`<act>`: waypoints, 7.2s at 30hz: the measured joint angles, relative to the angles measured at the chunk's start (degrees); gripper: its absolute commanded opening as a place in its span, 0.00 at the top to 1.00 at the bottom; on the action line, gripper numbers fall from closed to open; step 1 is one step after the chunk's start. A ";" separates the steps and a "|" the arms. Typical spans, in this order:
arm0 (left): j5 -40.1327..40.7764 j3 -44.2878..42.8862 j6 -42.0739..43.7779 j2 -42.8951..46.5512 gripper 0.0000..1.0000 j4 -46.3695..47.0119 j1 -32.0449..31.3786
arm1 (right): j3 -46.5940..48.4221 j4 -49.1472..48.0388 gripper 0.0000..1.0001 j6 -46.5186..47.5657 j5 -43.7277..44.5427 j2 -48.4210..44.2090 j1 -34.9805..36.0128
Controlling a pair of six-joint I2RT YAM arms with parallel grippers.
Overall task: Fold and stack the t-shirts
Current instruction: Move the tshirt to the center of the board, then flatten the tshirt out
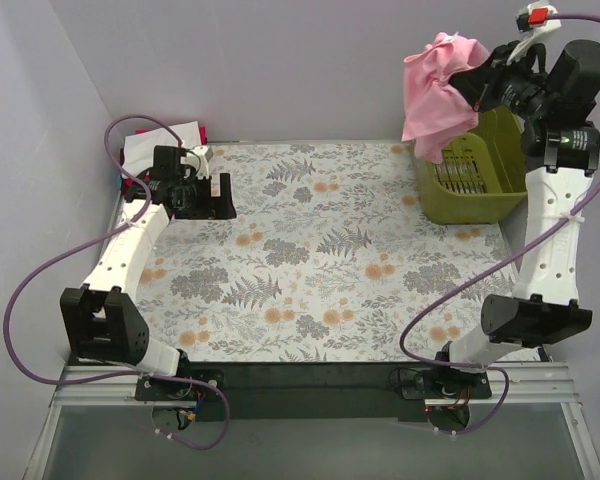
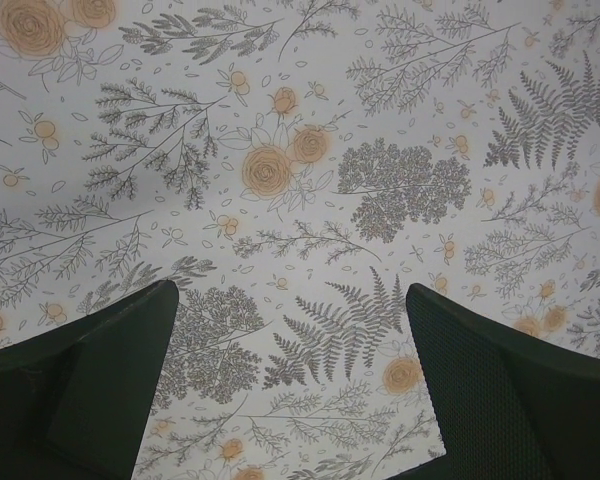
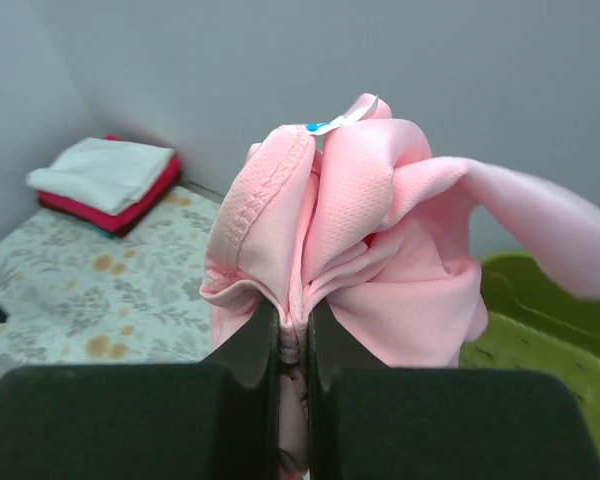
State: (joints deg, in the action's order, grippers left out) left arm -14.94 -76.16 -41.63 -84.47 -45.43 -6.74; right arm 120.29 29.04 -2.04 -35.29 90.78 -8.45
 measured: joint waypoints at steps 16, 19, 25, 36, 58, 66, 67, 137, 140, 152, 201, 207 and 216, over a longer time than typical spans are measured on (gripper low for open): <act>-6.19 -2.27 -0.11 4.22 0.02 -0.66 0.24 | -37.86 -1.86 0.03 10.69 -1.29 -16.37 19.43; -10.62 -1.55 2.73 4.22 0.02 -1.07 0.31 | -41.05 1.31 0.09 14.95 0.52 -15.72 19.47; -17.33 6.21 9.33 3.98 0.17 -0.81 0.28 | -48.19 5.57 0.33 22.43 4.11 -12.50 23.65; -23.17 15.56 12.87 -4.55 0.28 4.17 -2.14 | -50.27 7.13 0.37 24.24 11.04 2.54 41.40; -11.19 22.51 9.97 -9.38 1.00 18.93 -10.62 | -55.17 3.34 0.99 21.62 16.15 7.28 41.70; -8.72 15.47 9.22 -3.17 1.00 17.49 -9.29 | -49.46 4.55 0.99 24.06 19.06 0.55 35.74; -8.39 13.90 9.27 -2.43 1.00 16.96 -8.90 | -47.98 4.55 0.99 24.55 19.34 -0.26 35.01; -17.55 -2.75 21.62 -18.18 0.36 -7.58 9.79 | -37.11 13.18 0.48 33.68 26.93 13.38 22.43; -15.17 -2.75 22.49 -21.03 0.41 -6.01 7.37 | -34.05 14.56 0.49 33.44 26.71 18.05 21.22; -6.93 10.14 26.58 -19.43 0.61 -2.64 7.61 | -35.63 14.75 0.59 34.67 25.64 21.84 20.83; -10.40 -33.94 9.16 -46.16 0.57 -1.40 4.11 | -30.51 22.49 0.63 44.70 19.23 26.80 19.12; -11.08 -32.46 9.25 -46.16 0.57 -0.46 0.74 | -30.77 23.17 0.65 44.70 19.28 27.15 19.12; -13.11 -27.58 9.14 -45.31 0.48 -0.46 -4.42 | -30.82 23.39 0.66 44.33 19.28 28.70 19.12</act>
State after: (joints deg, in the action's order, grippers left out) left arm -28.05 -103.74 -32.49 -129.78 -45.89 -11.16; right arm 89.47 52.42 42.28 -16.01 119.48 10.68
